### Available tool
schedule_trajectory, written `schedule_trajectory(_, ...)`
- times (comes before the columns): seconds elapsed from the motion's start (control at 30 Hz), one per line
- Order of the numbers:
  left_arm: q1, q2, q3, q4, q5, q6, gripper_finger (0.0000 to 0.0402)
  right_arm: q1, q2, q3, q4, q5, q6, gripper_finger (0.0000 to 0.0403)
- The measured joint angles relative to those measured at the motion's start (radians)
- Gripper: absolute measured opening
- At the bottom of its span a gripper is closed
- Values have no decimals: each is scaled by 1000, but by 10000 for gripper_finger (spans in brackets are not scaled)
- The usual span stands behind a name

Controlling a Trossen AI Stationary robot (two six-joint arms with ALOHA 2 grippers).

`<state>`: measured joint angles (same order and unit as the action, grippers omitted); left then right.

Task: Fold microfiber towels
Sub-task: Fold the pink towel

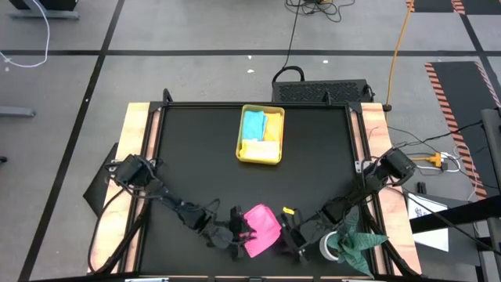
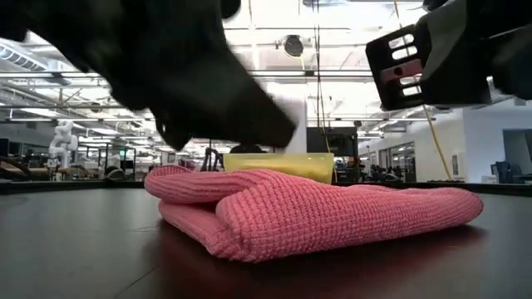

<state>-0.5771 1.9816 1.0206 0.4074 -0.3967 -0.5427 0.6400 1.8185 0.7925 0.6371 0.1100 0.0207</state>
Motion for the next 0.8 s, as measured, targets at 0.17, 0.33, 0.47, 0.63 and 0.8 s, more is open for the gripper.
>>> schedule_trajectory(0.17,54,2,-1,-238,-63,-124,97,-7,59,46,-70,-6,17,141)
schedule_trajectory(0.33,64,0,0,-298,-56,-156,97,-40,95,54,-164,0,39,139)
schedule_trajectory(0.47,36,-26,0,-334,-91,-159,97,-66,62,52,-236,181,16,131)
schedule_trajectory(0.63,15,-99,-2,-443,-249,-158,97,-77,-7,51,-236,253,-54,136)
schedule_trajectory(0.8,12,-135,0,-415,-246,-95,97,-68,-32,51,-262,184,-94,151)
